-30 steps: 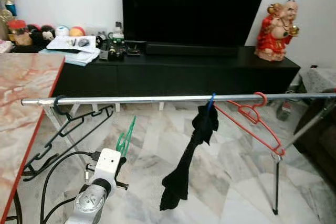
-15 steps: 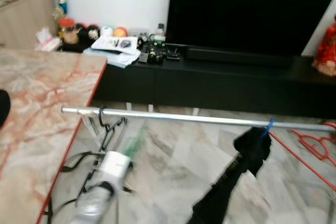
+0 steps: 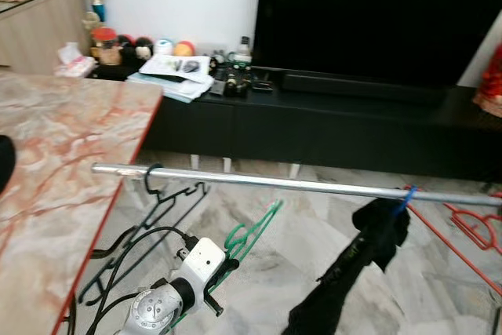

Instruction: Hang hanger

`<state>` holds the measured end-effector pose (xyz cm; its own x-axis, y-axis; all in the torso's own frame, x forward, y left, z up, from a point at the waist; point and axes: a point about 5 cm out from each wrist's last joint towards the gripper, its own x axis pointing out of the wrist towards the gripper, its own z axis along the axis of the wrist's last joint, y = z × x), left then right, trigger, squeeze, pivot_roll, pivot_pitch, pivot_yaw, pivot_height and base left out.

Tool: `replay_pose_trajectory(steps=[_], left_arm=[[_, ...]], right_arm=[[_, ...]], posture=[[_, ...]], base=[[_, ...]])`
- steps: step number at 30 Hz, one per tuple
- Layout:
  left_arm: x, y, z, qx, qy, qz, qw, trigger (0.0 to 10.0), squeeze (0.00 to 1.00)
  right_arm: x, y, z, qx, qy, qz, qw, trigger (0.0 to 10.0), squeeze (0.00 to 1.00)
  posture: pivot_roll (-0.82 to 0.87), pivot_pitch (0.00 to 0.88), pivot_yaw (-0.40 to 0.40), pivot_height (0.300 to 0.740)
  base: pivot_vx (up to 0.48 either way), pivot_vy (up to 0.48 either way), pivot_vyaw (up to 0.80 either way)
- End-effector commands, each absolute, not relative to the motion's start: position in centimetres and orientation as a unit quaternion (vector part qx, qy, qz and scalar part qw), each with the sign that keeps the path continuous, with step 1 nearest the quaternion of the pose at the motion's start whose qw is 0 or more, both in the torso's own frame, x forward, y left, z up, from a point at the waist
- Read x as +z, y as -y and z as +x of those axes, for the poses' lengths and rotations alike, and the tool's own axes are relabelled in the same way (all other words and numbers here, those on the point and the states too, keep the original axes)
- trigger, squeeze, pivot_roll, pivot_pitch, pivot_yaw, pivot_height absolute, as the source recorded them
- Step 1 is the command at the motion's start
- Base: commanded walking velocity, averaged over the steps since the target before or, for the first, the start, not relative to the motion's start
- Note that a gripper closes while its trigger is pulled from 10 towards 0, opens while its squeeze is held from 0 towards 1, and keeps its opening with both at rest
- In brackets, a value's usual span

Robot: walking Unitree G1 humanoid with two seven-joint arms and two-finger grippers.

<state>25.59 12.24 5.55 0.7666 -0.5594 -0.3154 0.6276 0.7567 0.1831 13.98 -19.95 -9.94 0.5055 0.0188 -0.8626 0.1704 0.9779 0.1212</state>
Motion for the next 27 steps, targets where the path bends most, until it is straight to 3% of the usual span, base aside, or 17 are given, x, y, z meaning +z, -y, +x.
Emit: replay_pose_trajectory(steps=[1,8,18,27], left_arm=[[6.1,-11.6,25.7,-0.332,-0.108,0.147,0.925,10.0,0.0],[6.2,-11.3,25.7,-0.337,-0.105,0.147,0.924,10.0,0.0],[6.3,-11.0,26.0,-0.348,-0.109,0.15,0.919,10.0,0.0],[7.3,-10.3,28.7,-0.321,-0.099,0.171,0.926,10.0,0.0]], right_arm=[[-9.8,20.4,14.1,-0.044,-0.496,0.087,0.863,10.0,0.0],[-9.8,20.4,14.1,-0.042,-0.496,0.087,0.863,10.0,0.0],[-9.8,20.4,14.2,-0.037,-0.497,0.083,0.863,10.0,0.0],[-9.8,20.2,14.4,-0.036,-0.495,0.084,0.864,10.0,0.0]], posture=[[0.17,0.0,-0.078,0.74],[0.17,0.0,-0.078,0.74],[0.18,0.0,-0.083,0.74],[0.17,0.0,-0.093,0.74]], base=[[0.0,-0.469,0.0],[0.0,-0.458,0.0],[0.0,0.0,0.0],[0.0,0.0,0.0]])
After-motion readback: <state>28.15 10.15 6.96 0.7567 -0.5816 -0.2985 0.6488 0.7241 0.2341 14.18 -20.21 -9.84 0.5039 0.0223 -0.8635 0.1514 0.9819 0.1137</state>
